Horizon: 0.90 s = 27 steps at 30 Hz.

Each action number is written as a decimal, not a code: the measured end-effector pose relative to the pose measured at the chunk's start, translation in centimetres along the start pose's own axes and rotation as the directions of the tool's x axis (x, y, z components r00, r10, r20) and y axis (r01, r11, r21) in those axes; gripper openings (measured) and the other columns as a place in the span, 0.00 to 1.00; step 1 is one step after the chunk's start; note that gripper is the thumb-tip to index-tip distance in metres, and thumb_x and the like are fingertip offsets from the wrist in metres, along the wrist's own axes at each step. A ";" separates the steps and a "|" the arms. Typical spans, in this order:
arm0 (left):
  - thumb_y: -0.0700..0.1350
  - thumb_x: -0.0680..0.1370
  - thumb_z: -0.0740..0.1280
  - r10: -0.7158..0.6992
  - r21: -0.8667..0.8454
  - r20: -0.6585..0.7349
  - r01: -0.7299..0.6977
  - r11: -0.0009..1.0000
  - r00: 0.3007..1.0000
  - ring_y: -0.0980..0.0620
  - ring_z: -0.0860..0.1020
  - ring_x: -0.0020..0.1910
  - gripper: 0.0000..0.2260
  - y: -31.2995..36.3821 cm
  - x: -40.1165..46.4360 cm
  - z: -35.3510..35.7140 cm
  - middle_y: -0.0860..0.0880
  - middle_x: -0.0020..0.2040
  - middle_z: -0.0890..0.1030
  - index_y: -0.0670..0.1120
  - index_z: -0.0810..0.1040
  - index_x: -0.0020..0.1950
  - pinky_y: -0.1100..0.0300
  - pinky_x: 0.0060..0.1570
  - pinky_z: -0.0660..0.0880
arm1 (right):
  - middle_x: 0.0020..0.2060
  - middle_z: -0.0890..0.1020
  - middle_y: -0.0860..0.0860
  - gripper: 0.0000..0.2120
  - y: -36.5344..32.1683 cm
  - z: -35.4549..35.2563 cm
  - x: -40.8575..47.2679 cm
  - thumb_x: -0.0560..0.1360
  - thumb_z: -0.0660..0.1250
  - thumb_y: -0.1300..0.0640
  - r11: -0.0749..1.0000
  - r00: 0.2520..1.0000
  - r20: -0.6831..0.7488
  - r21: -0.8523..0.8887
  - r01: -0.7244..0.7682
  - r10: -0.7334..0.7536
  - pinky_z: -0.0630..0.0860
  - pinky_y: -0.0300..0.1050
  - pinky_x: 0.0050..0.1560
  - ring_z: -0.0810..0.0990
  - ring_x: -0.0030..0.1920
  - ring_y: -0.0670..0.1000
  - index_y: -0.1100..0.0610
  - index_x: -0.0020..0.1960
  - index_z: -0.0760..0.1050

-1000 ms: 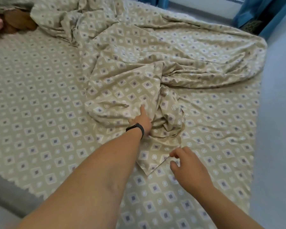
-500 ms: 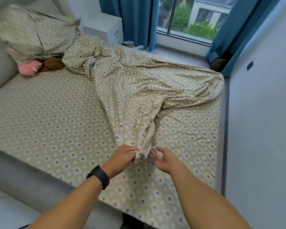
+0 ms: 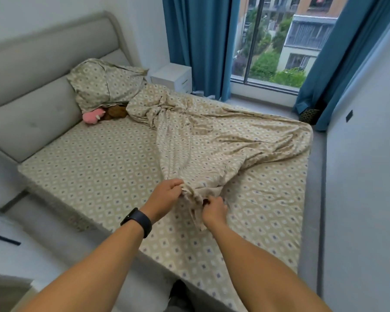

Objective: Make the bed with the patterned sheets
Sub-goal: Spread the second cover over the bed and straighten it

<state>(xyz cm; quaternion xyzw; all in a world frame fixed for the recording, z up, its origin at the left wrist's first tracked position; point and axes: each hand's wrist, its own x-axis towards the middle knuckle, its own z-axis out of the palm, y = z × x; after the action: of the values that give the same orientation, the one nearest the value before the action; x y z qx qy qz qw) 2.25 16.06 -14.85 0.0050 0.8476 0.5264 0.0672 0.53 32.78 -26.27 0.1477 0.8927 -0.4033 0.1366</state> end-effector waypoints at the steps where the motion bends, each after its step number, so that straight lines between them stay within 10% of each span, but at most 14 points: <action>1: 0.47 0.74 0.58 0.019 0.038 -0.026 -0.018 0.999 0.999 0.41 0.71 0.36 0.14 0.4 -0.2 -0.5 0.35 0.37 0.71 0.36 0.70 0.38 0.48 0.40 0.69 | 0.59 0.75 0.56 0.14 -0.6 -1.0 -0.4 0.84 0.52 0.56 0.997 0.999 -0.045 0.069 -0.024 0.027 0.70 0.52 0.58 0.72 0.59 0.59 0.57 0.57 0.76; 5: 0.46 0.75 0.57 0.111 0.344 -0.237 -0.023 0.939 0.965 0.47 0.68 0.32 0.12 0.5 0.2 -2.7 0.46 0.32 0.68 0.47 0.62 0.32 0.52 0.36 0.61 | 0.43 0.74 0.57 0.13 -2.4 -5.6 -3.0 0.85 0.50 0.55 0.939 0.966 -0.231 0.342 -0.028 0.113 0.66 0.52 0.41 0.73 0.43 0.58 0.59 0.48 0.68; 9: 0.51 0.77 0.64 0.032 0.544 -0.332 0.164 0.823 0.943 0.47 0.69 0.51 0.05 2.0 -0.2 -1.0 0.52 0.50 0.69 0.53 0.70 0.48 0.49 0.50 0.67 | 0.38 0.76 0.53 0.11 -5.1 -11.6 -6.0 0.85 0.55 0.54 0.925 0.935 -0.354 0.351 0.142 -0.009 0.66 0.47 0.36 0.74 0.38 0.53 0.57 0.46 0.70; 13: 0.62 0.79 0.63 -0.368 -0.043 0.012 0.368 0.929 0.930 0.47 0.72 0.43 0.15 2.5 -2.1 3.8 0.47 0.50 0.72 0.50 0.68 0.50 0.50 0.45 0.74 | 0.35 0.80 0.48 0.09 -5.8 -14.7 -8.6 0.79 0.65 0.55 0.966 0.929 -0.312 0.096 0.239 -0.199 0.70 0.43 0.38 0.77 0.37 0.46 0.55 0.41 0.77; 16: 0.74 0.77 0.56 -0.372 -0.429 0.667 0.741 0.517 0.646 0.47 0.74 0.35 0.32 3.4 -3.8 7.0 0.46 0.38 0.73 0.46 0.80 0.43 0.55 0.39 0.71 | 0.33 0.81 0.45 0.08 -5.8 -14.5 -11.4 0.76 0.69 0.54 0.965 0.926 -0.281 0.005 0.264 -0.252 0.69 0.33 0.36 0.77 0.36 0.39 0.52 0.38 0.79; 20: 0.58 0.82 0.59 -0.277 -0.606 0.685 0.738 0.298 0.674 0.40 0.80 0.53 0.26 3.5 -3.8 9.3 0.37 0.53 0.83 0.37 0.81 0.60 0.44 0.66 0.74 | 0.37 0.85 0.47 0.10 -3.3 -13.1 -15.6 0.78 0.69 0.49 0.977 0.973 -0.139 0.081 0.196 -0.184 0.75 0.42 0.42 0.81 0.39 0.43 0.52 0.42 0.84; 22: 0.43 0.80 0.56 -0.283 -0.615 0.681 0.737 0.280 0.676 0.40 0.81 0.48 0.15 4.6 -4.0 9.7 0.37 0.48 0.82 0.35 0.77 0.57 0.46 0.58 0.79 | 0.36 0.85 0.50 0.19 -1.9 -13.3 -18.0 0.83 0.62 0.46 0.929 0.987 -0.128 0.345 0.137 -0.098 0.75 0.43 0.40 0.79 0.35 0.44 0.57 0.44 0.85; 27: 0.31 0.71 0.55 -0.237 -0.675 0.659 0.700 0.233 0.714 0.35 0.78 0.63 0.24 6.0 -5.5 10.0 0.32 0.64 0.78 0.30 0.74 0.66 0.41 0.62 0.76 | 0.53 0.84 0.53 0.34 12.2 -9.8 -10.8 0.69 0.68 0.28 0.526 0.898 0.086 0.785 -0.327 0.431 0.81 0.53 0.53 0.84 0.50 0.53 0.53 0.63 0.80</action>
<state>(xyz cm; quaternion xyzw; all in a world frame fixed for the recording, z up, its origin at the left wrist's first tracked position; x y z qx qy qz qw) 8.48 27.18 -13.27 -0.1818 0.3447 0.8297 0.3998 13.78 46.26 -24.40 0.4062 0.5782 -0.7019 0.0895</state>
